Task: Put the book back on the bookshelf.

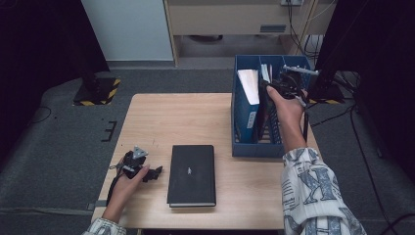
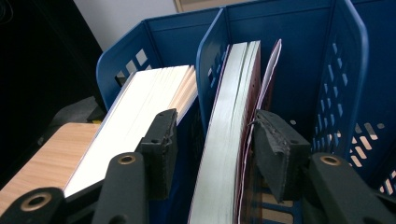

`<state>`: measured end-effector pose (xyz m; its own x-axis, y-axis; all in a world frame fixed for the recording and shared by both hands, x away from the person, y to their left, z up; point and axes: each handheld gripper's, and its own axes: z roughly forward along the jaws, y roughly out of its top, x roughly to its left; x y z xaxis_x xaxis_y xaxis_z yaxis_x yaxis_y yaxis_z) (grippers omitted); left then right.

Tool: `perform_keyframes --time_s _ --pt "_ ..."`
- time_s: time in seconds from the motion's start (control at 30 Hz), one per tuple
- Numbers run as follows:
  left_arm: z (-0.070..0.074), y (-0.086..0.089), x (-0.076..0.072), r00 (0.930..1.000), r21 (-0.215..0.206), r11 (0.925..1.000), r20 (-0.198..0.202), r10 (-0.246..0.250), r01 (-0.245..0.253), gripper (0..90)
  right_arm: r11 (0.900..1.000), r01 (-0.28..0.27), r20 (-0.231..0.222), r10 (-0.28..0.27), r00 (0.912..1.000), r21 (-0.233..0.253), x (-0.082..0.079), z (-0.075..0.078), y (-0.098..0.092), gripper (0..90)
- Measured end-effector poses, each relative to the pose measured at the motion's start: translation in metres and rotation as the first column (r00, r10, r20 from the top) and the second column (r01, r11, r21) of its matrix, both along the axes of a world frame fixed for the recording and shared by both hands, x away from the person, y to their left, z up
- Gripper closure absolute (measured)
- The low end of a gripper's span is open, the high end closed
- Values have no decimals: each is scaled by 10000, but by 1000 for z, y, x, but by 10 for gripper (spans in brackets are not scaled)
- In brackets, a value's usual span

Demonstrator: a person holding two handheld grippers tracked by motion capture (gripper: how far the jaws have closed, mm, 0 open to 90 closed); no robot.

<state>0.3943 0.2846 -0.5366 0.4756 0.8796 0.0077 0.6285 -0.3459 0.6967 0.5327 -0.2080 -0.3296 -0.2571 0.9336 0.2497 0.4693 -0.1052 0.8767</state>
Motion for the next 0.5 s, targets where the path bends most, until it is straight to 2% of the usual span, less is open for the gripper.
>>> perform_keyframes --time_s 0.23,0.5 --pt "0 0 0 10000 1 10000 2 -1 1 2 10000 24 34 -24 10000 -42 -2 1 0 399" --pt "0 0 0 10000 -2 10000 3 2 -2 2 9998 -167 232 165 9996 84 -12 8 -4 348"
